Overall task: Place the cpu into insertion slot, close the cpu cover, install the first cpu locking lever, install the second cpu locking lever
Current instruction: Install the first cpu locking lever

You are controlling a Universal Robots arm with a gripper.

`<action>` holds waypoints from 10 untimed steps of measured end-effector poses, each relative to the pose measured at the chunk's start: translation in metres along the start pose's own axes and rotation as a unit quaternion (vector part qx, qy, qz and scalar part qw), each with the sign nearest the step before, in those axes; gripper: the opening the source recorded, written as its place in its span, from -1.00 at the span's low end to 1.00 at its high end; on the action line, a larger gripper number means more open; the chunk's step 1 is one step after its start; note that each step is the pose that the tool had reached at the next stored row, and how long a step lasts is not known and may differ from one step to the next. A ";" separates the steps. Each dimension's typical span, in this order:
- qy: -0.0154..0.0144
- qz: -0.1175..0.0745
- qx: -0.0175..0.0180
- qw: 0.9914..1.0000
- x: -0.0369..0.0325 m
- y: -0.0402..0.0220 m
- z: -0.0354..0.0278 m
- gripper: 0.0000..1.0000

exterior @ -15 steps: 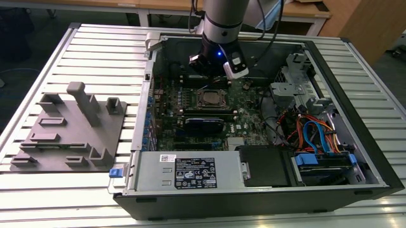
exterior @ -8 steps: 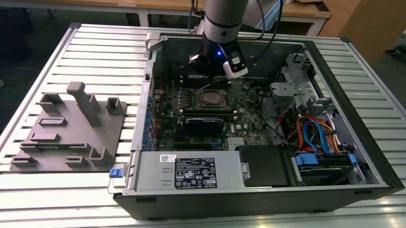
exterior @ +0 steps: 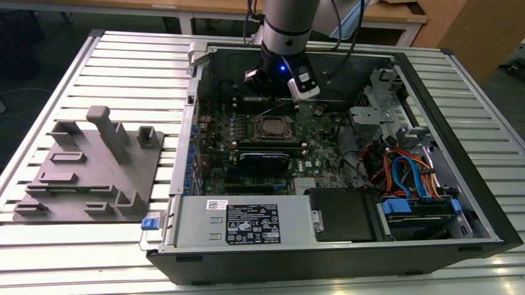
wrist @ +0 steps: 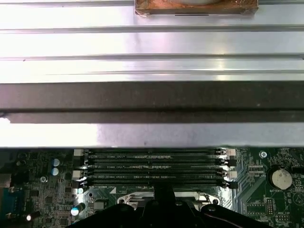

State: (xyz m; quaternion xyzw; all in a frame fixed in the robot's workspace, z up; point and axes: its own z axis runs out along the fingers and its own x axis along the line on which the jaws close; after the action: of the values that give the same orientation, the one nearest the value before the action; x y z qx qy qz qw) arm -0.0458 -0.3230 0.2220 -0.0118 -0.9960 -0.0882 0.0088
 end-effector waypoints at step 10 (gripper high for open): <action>0.000 0.000 0.005 1.000 -0.0001 0.0012 0.0011 -0.79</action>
State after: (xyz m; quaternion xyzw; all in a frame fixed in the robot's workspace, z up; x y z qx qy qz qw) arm -0.0457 -0.3216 0.2212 -0.0119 -0.9964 -0.0832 0.0087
